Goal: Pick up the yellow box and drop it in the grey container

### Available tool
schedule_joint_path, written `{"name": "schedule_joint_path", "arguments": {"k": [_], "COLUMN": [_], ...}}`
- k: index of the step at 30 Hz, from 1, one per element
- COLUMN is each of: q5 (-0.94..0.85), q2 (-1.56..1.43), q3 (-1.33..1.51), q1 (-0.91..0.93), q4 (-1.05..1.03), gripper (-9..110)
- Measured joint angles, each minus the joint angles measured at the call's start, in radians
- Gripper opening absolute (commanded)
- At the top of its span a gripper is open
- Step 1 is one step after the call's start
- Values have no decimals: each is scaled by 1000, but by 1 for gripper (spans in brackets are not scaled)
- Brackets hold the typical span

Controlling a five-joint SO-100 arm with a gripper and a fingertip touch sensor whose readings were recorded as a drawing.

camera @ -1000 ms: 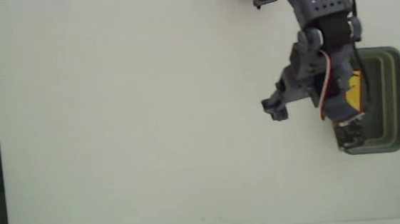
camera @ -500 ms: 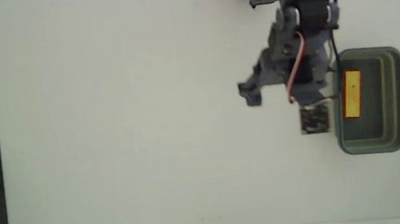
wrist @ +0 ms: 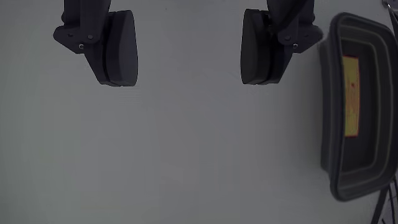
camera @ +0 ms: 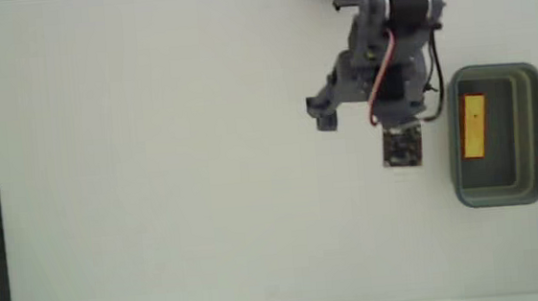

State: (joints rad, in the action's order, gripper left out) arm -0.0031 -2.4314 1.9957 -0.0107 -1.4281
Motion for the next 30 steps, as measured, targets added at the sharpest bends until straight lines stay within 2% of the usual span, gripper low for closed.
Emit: {"name": "schedule_joint_path", "arguments": {"k": [30], "q5": [0], "q2": [-15], "q3": [-2], "q1": [6], "q4": [0], "gripper": [110]}}
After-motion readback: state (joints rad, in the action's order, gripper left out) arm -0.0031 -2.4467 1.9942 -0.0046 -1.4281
